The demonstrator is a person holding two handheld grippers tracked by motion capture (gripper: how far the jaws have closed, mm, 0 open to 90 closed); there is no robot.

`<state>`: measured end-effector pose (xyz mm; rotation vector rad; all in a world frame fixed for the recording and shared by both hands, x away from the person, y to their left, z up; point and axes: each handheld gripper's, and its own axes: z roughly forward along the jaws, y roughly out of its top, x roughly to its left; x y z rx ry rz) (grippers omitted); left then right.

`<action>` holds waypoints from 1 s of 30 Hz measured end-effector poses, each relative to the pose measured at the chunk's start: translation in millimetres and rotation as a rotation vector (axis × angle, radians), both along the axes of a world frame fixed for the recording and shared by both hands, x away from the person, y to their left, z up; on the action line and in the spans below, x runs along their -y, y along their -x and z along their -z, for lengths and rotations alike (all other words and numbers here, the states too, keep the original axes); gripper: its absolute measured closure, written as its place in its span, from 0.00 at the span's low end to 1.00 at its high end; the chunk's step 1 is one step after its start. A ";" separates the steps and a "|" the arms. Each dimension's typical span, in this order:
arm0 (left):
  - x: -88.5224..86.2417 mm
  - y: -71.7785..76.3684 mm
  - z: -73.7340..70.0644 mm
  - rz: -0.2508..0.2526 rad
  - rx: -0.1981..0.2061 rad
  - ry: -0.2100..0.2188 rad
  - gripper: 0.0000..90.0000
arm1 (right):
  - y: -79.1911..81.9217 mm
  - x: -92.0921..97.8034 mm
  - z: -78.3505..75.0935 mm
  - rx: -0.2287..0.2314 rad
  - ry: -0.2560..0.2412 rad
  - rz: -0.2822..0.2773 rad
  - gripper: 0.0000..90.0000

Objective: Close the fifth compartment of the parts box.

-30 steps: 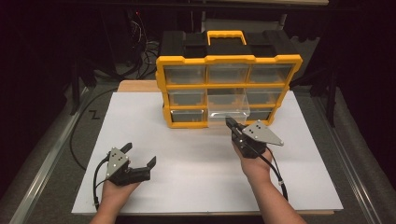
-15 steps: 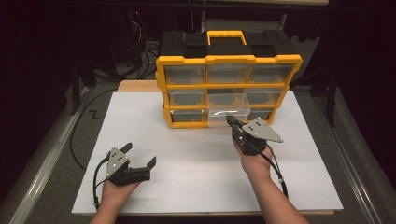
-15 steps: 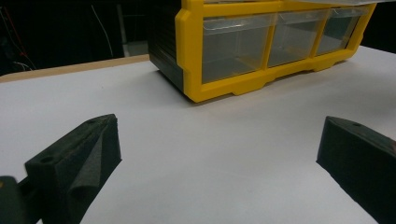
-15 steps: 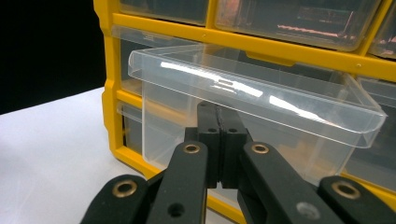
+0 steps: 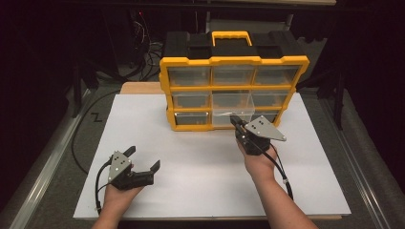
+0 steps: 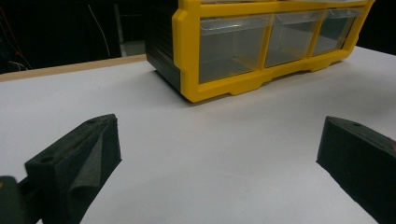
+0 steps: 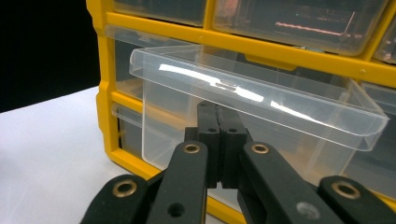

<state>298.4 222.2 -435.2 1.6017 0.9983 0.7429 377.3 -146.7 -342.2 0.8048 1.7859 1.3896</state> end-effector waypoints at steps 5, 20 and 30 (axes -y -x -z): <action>0.6 0.0 0.1 0.002 0.001 -0.005 0.00 | -0.7 -1.8 -0.4 -0.002 0.006 -0.001 1.00; 1.3 0.3 0.1 0.008 0.001 -0.014 0.00 | -18.3 -7.3 -1.7 -0.019 0.021 0.030 1.00; 1.5 0.1 0.2 0.010 0.000 -0.016 0.00 | -24.0 -11.2 -2.0 -0.020 0.029 0.035 1.00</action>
